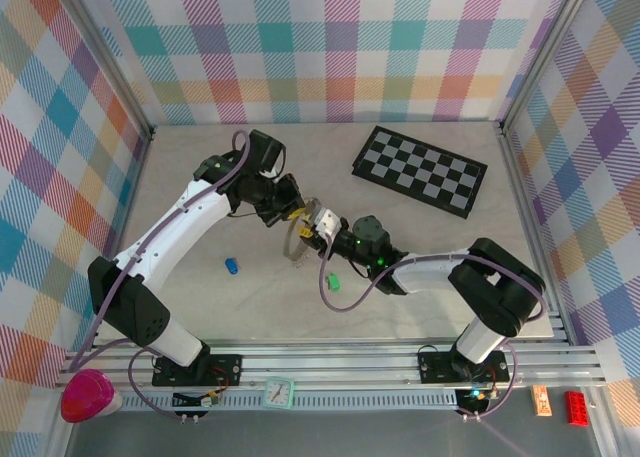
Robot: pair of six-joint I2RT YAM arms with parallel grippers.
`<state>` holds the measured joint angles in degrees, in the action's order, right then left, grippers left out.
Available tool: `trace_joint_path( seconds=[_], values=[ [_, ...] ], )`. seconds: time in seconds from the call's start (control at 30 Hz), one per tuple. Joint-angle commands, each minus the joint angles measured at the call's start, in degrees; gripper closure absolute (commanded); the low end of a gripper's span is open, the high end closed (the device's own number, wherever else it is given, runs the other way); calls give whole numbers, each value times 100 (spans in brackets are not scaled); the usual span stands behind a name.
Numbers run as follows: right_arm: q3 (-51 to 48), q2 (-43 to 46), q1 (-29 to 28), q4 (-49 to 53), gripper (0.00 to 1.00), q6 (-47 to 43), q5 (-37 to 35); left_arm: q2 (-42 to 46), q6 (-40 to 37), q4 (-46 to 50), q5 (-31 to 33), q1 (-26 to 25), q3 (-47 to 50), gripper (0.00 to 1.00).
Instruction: Put the keys on the keyring
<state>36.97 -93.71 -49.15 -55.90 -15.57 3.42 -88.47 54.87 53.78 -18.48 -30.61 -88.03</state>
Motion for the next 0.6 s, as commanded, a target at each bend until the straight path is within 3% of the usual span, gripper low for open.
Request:
trace_joint_path(
  seconds=[0.0, 0.37, 0.57],
  values=[
    [-126, -31, -7, -677, 76, -195, -35, -57, 757, 306, -288, 46, -128, 100],
    [-345, -73, -7, -1364, 75, -369, 448, 75, 1547, 200, -641, 64, 266, 100],
    [-336, -42, -6, -1414, 76, -350, 325, 171, 1682, 204, -684, 73, 382, 100]
  ],
)
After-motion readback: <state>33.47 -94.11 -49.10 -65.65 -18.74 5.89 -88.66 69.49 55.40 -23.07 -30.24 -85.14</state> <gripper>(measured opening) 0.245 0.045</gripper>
